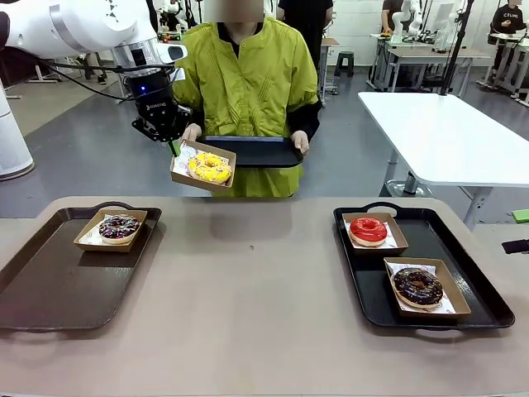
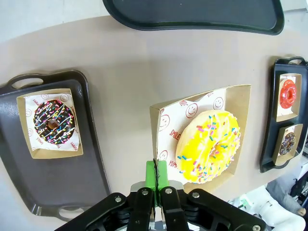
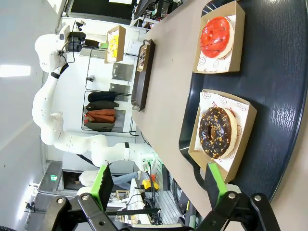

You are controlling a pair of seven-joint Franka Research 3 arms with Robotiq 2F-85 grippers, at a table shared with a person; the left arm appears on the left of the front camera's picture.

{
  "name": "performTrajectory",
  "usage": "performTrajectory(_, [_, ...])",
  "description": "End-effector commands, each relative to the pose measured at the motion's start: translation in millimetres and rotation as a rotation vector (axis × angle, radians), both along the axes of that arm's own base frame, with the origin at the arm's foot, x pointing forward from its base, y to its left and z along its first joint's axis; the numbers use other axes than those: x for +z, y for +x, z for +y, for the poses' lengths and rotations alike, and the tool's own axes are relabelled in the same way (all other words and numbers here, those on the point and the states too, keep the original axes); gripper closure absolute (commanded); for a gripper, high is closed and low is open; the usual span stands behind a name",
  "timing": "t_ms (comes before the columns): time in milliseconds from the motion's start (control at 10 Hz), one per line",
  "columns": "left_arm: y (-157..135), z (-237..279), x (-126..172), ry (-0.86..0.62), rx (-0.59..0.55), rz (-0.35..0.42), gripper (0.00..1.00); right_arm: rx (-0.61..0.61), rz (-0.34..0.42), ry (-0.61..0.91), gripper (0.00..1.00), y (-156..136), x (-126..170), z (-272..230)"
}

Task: Individually package the donuts and arrange them on the tray.
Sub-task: Place the picked Paper togo box on the Handle tray.

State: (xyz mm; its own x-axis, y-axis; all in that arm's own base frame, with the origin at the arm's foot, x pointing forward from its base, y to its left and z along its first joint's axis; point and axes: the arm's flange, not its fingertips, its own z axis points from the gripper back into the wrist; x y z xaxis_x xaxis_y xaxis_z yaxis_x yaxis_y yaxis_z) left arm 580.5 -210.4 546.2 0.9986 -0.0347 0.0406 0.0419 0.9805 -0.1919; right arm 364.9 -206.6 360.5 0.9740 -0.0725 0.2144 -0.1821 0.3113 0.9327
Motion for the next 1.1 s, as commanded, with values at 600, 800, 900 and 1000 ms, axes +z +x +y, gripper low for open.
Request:
performTrajectory(600, [-100.8, 127.6, 23.5, -0.008, -0.038, -0.010, 0.99, 0.024, -0.001, 0.000, 0.00, -1.7, -0.2, -3.0])
performTrajectory(800, [-122.3, 170.9, 5.6, 0.086, 0.031, -0.011, 0.99, 0.024, -0.001, 0.000, 0.00, -1.7, -0.2, -3.0])
performTrajectory(900, [-128.6, 187.7, -2.0, 0.108, 0.047, -0.011, 0.99, 0.024, -0.001, 0.000, 0.00, -1.7, -0.2, -3.0])
performTrajectory(1000, [-141.8, 205.9, -13.4, 0.152, 0.082, -0.019, 0.99, 0.024, -0.001, 0.000, 0.00, -1.7, -0.2, -3.0])
